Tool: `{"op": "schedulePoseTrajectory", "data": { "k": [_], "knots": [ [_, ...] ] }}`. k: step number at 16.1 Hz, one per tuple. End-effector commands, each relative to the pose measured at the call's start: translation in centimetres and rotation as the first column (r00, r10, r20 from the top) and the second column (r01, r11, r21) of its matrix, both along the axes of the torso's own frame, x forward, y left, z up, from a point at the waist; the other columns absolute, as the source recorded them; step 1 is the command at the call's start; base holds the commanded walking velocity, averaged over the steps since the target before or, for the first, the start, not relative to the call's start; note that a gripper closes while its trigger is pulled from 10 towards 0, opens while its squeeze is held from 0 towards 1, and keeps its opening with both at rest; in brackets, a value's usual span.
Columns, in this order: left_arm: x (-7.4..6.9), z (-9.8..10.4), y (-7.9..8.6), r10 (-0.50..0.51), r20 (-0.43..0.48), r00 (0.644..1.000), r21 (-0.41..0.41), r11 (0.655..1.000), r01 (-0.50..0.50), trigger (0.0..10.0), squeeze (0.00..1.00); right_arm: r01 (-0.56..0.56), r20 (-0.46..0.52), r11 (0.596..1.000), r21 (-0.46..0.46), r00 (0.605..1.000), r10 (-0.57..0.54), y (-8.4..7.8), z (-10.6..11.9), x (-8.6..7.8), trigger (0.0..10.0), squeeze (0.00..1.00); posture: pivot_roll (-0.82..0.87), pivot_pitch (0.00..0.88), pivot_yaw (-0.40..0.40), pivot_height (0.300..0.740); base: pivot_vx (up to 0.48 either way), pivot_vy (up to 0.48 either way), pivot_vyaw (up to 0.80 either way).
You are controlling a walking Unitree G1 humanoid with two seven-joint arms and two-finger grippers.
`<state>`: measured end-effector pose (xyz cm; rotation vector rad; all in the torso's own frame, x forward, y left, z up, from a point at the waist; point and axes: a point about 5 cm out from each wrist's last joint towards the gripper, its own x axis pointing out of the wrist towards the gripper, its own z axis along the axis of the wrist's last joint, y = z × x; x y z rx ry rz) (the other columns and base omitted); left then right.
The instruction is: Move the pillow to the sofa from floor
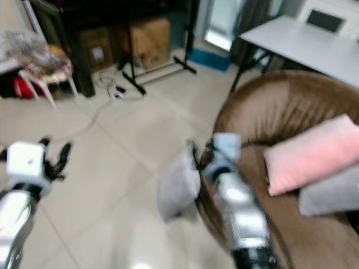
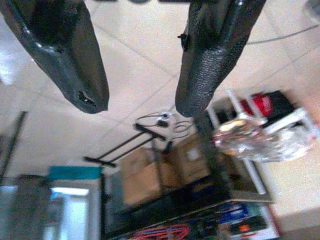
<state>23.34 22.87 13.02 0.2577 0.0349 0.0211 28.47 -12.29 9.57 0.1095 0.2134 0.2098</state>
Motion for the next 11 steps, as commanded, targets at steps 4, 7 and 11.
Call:
{"op": "schedulePoseTrajectory", "data": {
  "k": [4,7,11],
  "knots": [
    [0.48,0.47,-1.07,-0.033,0.028,0.999,-0.004,0.999,0.033,10.0,0.00,0.039,-0.013,0.997,-0.065,0.999,-0.039,-1.66,-0.28,-0.01,10.0,0.00,0.01,0.000,-0.042,0.740,0.303,0.000,0.00],
    [0.50,0.44,-1.16,-0.039,0.026,0.999,-0.003,0.999,0.039,10.0,0.00,0.047,-0.019,0.998,-0.052,0.999,-0.048,-1.62,-0.32,-0.06,10.0,0.00,0.01,0.000,-0.044,0.740,0.301,0.000,0.00],
    [0.62,0.44,-1.22,-0.046,0.025,0.999,0.002,0.999,0.046,10.0,0.00,0.052,-0.025,0.997,-0.056,0.998,-0.053,-1.69,-0.42,0.01,10.0,0.00,0.01,0.000,-0.045,0.740,0.303,0.000,0.00]
  ]
}}
